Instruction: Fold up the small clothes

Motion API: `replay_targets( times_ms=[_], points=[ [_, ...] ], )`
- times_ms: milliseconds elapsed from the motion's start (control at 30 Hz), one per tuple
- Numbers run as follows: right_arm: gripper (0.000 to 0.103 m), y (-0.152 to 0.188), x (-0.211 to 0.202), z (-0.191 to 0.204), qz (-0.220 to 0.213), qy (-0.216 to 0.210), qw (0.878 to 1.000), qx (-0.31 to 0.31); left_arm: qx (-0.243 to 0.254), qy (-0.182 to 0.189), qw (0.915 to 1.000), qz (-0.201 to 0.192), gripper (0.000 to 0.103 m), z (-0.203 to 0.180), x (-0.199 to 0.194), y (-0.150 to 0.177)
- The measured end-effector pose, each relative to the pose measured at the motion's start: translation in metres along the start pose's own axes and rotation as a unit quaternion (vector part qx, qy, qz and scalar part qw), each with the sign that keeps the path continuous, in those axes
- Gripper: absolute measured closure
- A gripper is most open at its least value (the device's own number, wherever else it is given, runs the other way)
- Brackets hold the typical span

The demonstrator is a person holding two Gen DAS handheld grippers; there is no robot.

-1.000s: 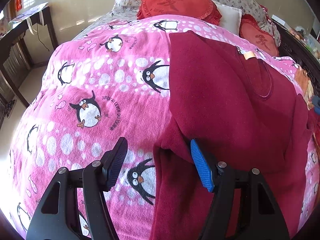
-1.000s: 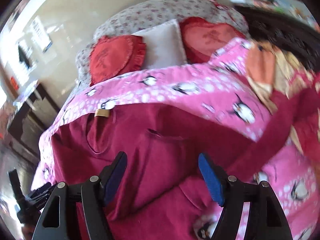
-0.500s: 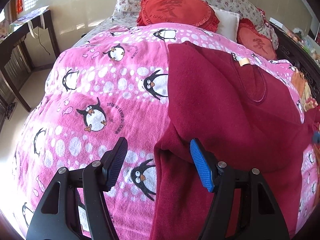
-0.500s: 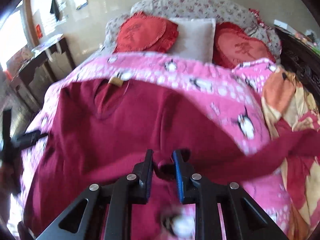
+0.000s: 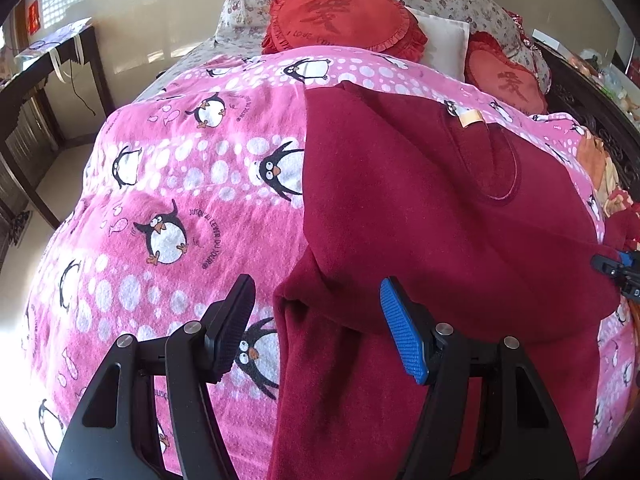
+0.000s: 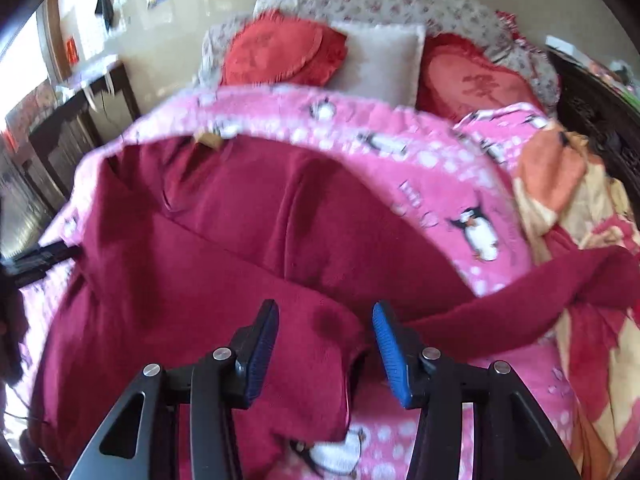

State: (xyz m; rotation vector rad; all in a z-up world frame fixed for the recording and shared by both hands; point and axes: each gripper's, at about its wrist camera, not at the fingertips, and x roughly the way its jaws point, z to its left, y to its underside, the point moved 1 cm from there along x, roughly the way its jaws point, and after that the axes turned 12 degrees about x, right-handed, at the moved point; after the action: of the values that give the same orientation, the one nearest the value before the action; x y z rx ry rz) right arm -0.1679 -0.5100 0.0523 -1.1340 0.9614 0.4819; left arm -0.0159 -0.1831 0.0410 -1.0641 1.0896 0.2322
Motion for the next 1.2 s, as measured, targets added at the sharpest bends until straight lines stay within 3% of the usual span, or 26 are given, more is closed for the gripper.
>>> replay_targets(
  times_ms=[100,200,400,467,567,633,700,800,867,933,1000,1133,1200],
  points=[
    [0.095,0.001,0.001,0.010,-0.006,0.009,0.999,-0.033,-0.003,-0.013,0.9999,0.001,0.037,0.008,0.003,0.002],
    [0.097,-0.011,-0.028,0.028,-0.061,0.017,0.995,-0.074,-0.032,-0.019,0.9993,0.000,0.038,0.019,0.009,0.003],
    [0.097,-0.061,-0.054,0.048,-0.173,0.017,0.983,-0.062,-0.089,-0.013,0.9955,-0.027,0.038,0.027,0.003,0.000],
    [0.096,-0.066,-0.036,0.043,-0.162,0.038,0.985,-0.055,-0.087,-0.011,0.9958,-0.025,0.038,0.027,0.000,0.000],
    [0.089,-0.060,0.008,0.021,-0.072,0.101,0.992,-0.023,-0.083,-0.003,0.9964,-0.021,0.038,0.031,-0.005,0.007],
    [0.086,-0.059,0.001,0.015,-0.082,0.064,0.994,0.016,-0.071,0.000,0.9973,-0.016,0.038,0.032,-0.008,0.016],
    [0.076,-0.063,-0.014,0.028,-0.104,0.008,0.994,0.023,-0.056,-0.003,0.9984,-0.010,0.038,0.032,-0.011,0.026],
    [0.064,-0.078,-0.027,0.087,-0.110,-0.108,0.988,-0.028,-0.034,-0.007,0.9994,0.005,0.038,0.028,-0.009,0.037],
    [0.063,-0.089,-0.019,0.140,-0.082,-0.182,0.977,-0.074,-0.029,-0.011,0.9994,0.015,0.038,0.028,-0.004,0.040],
    [0.063,-0.094,-0.004,0.182,-0.056,-0.220,0.967,-0.111,-0.030,-0.013,0.9991,0.026,0.038,0.029,0.003,0.039],
    [0.063,-0.097,0.022,0.228,-0.027,-0.228,0.961,-0.155,-0.033,-0.011,0.9991,0.023,0.038,0.032,0.007,0.035],
    [0.065,-0.091,0.071,0.264,0.027,-0.220,0.956,-0.192,-0.040,-0.005,0.9990,0.019,0.038,0.039,0.014,0.030],
    [0.097,-0.087,0.081,0.274,0.019,-0.200,0.955,-0.216,-0.046,0.001,0.9988,0.016,0.038,0.045,0.016,0.031]
  ],
)
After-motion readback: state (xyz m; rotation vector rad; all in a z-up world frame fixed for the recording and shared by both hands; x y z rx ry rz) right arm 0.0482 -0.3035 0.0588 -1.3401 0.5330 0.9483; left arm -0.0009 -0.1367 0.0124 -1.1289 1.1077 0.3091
